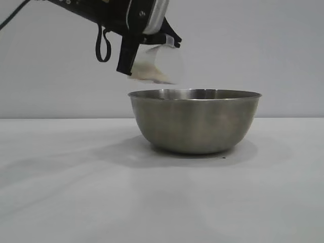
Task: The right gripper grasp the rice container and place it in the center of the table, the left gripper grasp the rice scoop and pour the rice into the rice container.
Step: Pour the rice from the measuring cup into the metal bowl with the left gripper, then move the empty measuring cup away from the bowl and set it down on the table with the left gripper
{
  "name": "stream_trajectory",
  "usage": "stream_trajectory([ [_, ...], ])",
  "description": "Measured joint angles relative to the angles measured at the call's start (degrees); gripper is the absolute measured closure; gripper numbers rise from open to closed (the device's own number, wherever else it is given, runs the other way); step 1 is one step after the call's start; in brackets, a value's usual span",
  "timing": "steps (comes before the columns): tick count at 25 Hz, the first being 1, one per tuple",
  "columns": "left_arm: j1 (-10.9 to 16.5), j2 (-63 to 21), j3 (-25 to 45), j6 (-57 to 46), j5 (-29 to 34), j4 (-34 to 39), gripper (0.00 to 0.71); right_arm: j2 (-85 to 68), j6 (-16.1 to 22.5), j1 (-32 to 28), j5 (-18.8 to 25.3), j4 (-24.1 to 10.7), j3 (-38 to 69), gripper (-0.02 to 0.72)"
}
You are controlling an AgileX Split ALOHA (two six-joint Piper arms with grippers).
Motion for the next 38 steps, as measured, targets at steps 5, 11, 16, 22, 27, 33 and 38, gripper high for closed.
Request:
stream_trajectory([
  [5,-2.6,1.8,-0.4,14.8,1.8,0.8,0.71,0.0,0.1,0.0,0.0,0.0,0.0,0.254],
  [11,-4.0,1.9,-0.4,27.8,2.2,0.8,0.71,0.0,0.1,0.0,0.0,0.0,0.0,0.254],
  [16,-4.1,1.9,-0.4,32.3,2.2,0.8,0.71,0.0,0.1,0.0,0.0,0.0,0.0,0.254],
  [22,-4.4,2.0,-0.4,28.2,-1.3,-8.7,0.71,0.0,0.2,0.0,0.0,0.0,0.0,0.254],
  [27,-4.9,2.1,-0.5,21.9,-15.8,-39.4,0.71,0.0,1.2,0.0,0.0,-0.6,0.0,0.254],
  [33,-4.7,1.6,-0.5,3.7,-17.5,-68.5,0.71,0.0,1.4,0.0,0.0,-0.8,0.0,0.254],
  [38,-2.4,1.2,-0.5,-9.5,-13.4,-81.7,0.71,0.0,1.4,0.0,0.0,-0.8,0.0,0.254],
])
